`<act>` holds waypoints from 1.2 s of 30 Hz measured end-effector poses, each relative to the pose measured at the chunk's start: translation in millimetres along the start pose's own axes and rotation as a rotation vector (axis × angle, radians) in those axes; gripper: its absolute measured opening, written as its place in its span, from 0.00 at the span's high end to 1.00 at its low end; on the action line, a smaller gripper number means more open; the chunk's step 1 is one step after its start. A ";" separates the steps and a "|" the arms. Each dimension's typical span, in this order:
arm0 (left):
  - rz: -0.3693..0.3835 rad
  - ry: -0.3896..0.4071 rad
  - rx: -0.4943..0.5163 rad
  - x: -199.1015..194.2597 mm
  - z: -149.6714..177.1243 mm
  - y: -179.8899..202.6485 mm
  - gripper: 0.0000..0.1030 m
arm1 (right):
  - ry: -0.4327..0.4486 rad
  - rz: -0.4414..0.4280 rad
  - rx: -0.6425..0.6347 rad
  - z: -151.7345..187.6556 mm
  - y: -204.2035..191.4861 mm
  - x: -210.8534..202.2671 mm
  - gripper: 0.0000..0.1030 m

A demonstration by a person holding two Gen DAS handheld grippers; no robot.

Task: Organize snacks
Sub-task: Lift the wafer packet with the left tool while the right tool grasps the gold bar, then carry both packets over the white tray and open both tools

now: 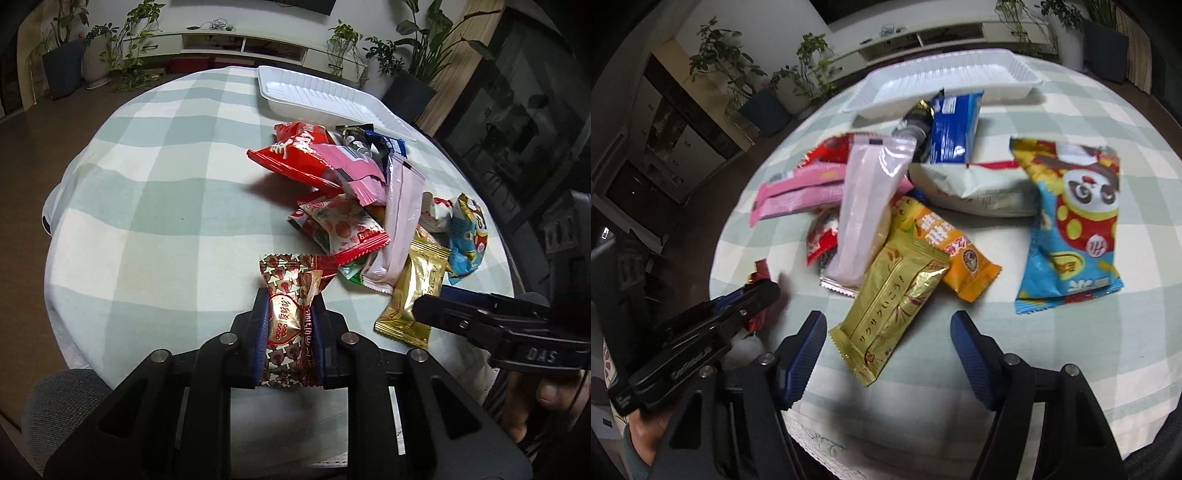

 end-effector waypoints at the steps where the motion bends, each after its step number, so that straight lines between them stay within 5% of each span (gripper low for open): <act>1: 0.003 0.000 -0.002 0.8 0.3 0.0 0.82 | 0.001 0.006 -0.005 -1.5 0.1 2.4 0.32; 4: 0.016 -0.001 -0.010 2.3 1.8 -0.6 0.82 | 0.001 0.019 -0.017 -4.2 0.3 7.9 0.41; 8: 0.026 -0.001 -0.014 3.8 2.5 -1.7 0.82 | -0.007 -0.001 -0.012 -3.2 0.8 10.0 0.66; 15: 0.044 -0.002 -0.018 2.9 2.1 1.2 0.83 | 0.012 -0.054 0.015 -2.1 -1.0 -0.8 0.83; 29: 0.093 0.029 -0.044 -17.7 -21.6 7.0 0.83 | 0.104 -0.142 0.063 -23.6 9.9 -54.7 0.86; 36: 0.104 0.116 -0.080 -32.5 -88.1 -18.2 0.83 | 0.231 -0.075 0.112 -88.6 72.3 -93.2 0.86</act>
Point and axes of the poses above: each gripper's, at about its wrist camera, not at the fingertips, and x roughly the way its jaws point, y to its right, z to its underside, the point moved 8 cm from there along x, roughly the way its jaws point, and after that the axes turned 15 degrees about y, right-handed, at the moved point
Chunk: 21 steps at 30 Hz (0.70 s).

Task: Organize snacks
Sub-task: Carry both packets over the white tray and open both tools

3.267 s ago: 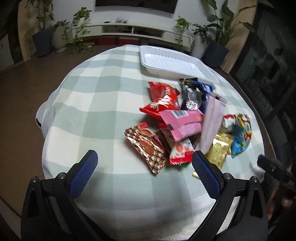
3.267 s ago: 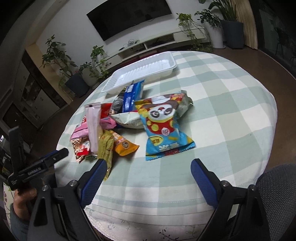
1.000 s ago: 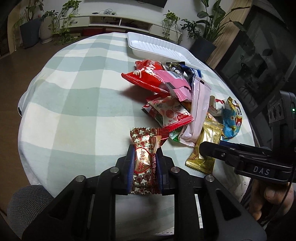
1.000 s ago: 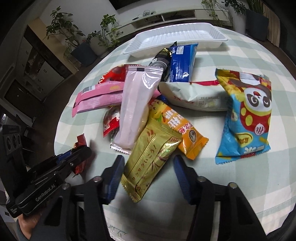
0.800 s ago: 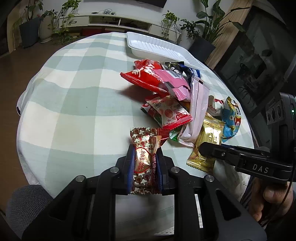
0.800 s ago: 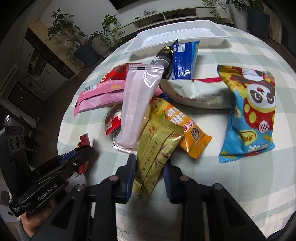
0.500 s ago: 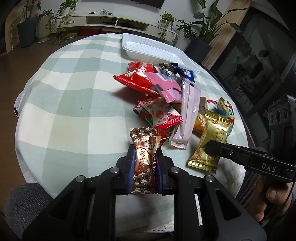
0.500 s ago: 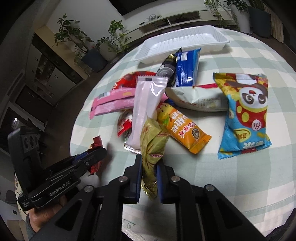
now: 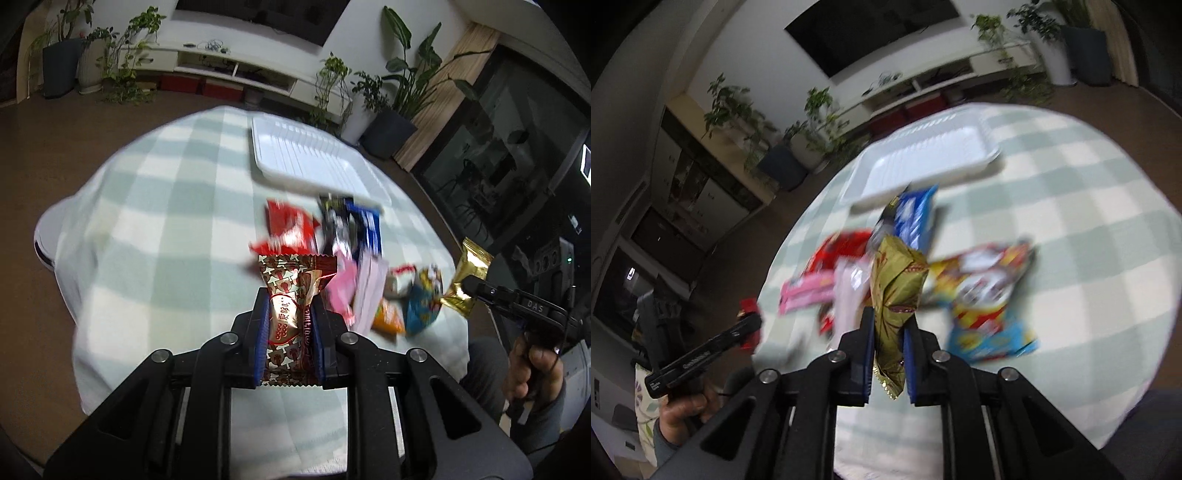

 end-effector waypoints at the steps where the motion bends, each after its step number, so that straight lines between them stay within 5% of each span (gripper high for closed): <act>1: 0.002 0.011 0.011 1.9 -12.1 -0.3 0.83 | 0.019 0.019 0.001 -16.2 10.9 -2.1 0.86; 7: -0.005 0.049 0.114 40.6 -98.7 7.0 0.83 | 0.075 0.082 -0.008 -104.6 52.1 8.5 0.86; 11: 0.004 0.005 0.140 105.6 -143.4 13.9 0.83 | 0.038 0.064 -0.038 -145.2 47.8 46.3 0.86; 21: -0.020 -0.195 0.222 269.4 -152.0 27.8 0.83 | -0.231 0.030 -0.088 -159.3 38.1 183.2 0.86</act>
Point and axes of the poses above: each gripper's, at about its wrist camera, not at the fingertips, and x roughly the way its jaws point, y to its right, z to its underside, the point moved 8 cm from there along x, roughly the way its jaws point, and after that the axes turned 15 degrees about y, right-handed, at the moved point
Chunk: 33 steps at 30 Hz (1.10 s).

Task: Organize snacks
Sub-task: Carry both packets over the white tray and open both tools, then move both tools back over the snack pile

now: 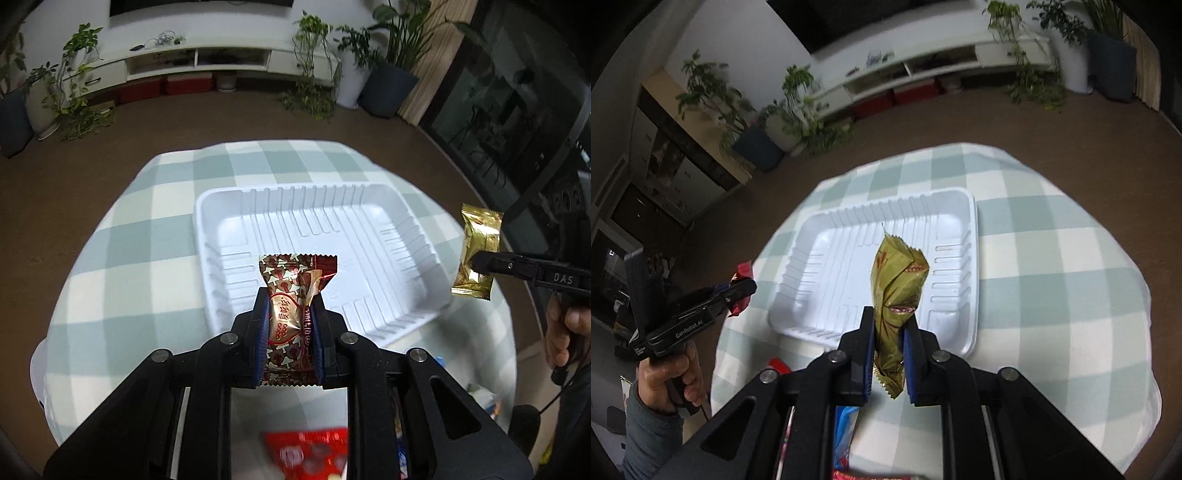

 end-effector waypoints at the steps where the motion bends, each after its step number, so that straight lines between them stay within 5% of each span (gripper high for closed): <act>1: -0.003 -0.010 0.009 8.6 1.7 0.7 0.83 | -0.017 -0.009 0.007 -0.4 0.2 7.4 0.86; 13: -0.062 -0.138 0.039 86.3 44.3 -13.7 0.81 | -0.145 0.029 0.016 26.7 23.5 75.5 0.85; 21: -0.096 -0.110 0.040 93.2 39.6 -17.7 0.79 | -0.138 0.049 0.019 30.9 30.9 78.7 0.74; 27: -0.110 -0.097 0.056 85.1 38.8 -16.2 0.54 | -0.118 0.047 0.025 31.2 32.8 74.8 0.65; 33: -0.099 -0.007 0.053 42.9 18.7 -17.5 0.42 | -0.048 0.038 0.032 13.3 31.0 51.4 0.53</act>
Point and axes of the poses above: each gripper's, at about its wrist camera, not at the fingertips, and x roughly the way its jaws point, y to its right, z to its underside, the point moved 8 cm from there along x, roughly the way its jaws point, and after that the axes turned 15 degrees about y, right-handed, at the moved point
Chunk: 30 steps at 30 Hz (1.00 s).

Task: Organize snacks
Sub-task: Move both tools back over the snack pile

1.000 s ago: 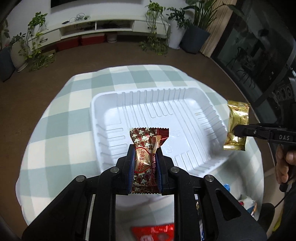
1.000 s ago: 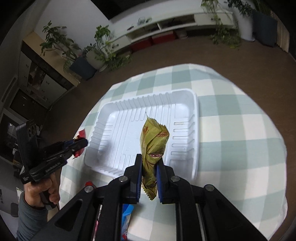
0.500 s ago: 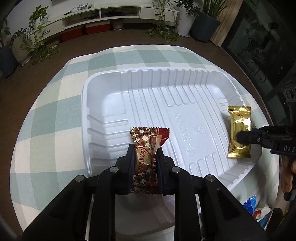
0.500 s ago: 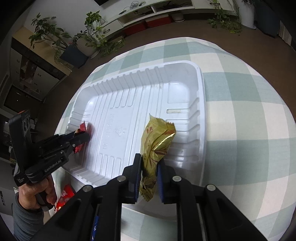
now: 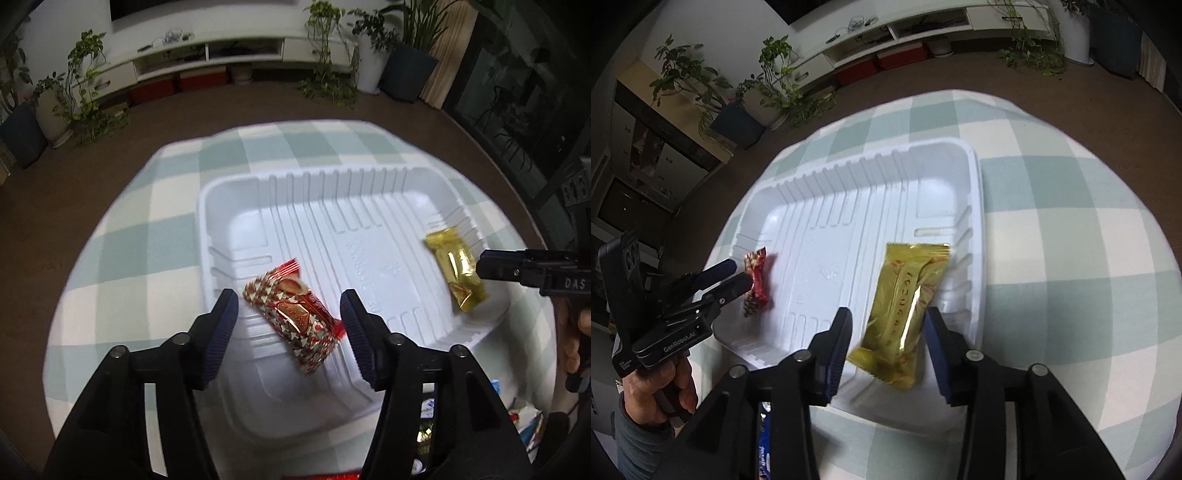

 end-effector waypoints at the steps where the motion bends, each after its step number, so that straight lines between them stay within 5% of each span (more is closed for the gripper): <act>1: 0.001 0.024 -0.005 -11.7 -4.1 -1.9 0.38 | 0.023 -0.005 0.003 -4.9 -1.0 -9.3 0.51; 6: 0.063 0.151 -0.026 -84.3 -7.8 -3.3 0.00 | 0.161 -0.089 0.057 -19.0 -14.4 -77.8 0.23; 10: 0.078 0.222 0.002 -133.5 13.4 3.0 0.00 | 0.305 -0.184 0.104 -7.2 -27.7 -141.9 0.01; 16: 0.014 0.244 -0.066 -204.5 73.5 4.8 0.00 | 0.402 -0.284 0.111 61.7 -50.1 -207.3 0.00; 19: 0.014 0.284 -0.146 -240.3 108.2 7.7 0.00 | 0.442 -0.218 0.063 104.9 -51.8 -219.6 0.00; 24: 0.035 0.322 -0.127 -276.9 160.9 41.1 0.00 | 0.423 -0.149 0.016 178.8 -54.1 -215.2 0.00; 30: 0.048 0.250 -0.085 -268.8 222.0 87.7 0.01 | 0.390 -0.038 -0.043 227.3 -54.2 -203.9 0.03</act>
Point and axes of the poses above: each gripper's, at about its wrist camera, not at the fingertips, and x roughly the way its jaws point, y to its right, z to its underside, the point moved 8 cm from there along x, roughly the way its jaws point, and after that the axes turned 15 degrees about y, right-handed, at the moved point
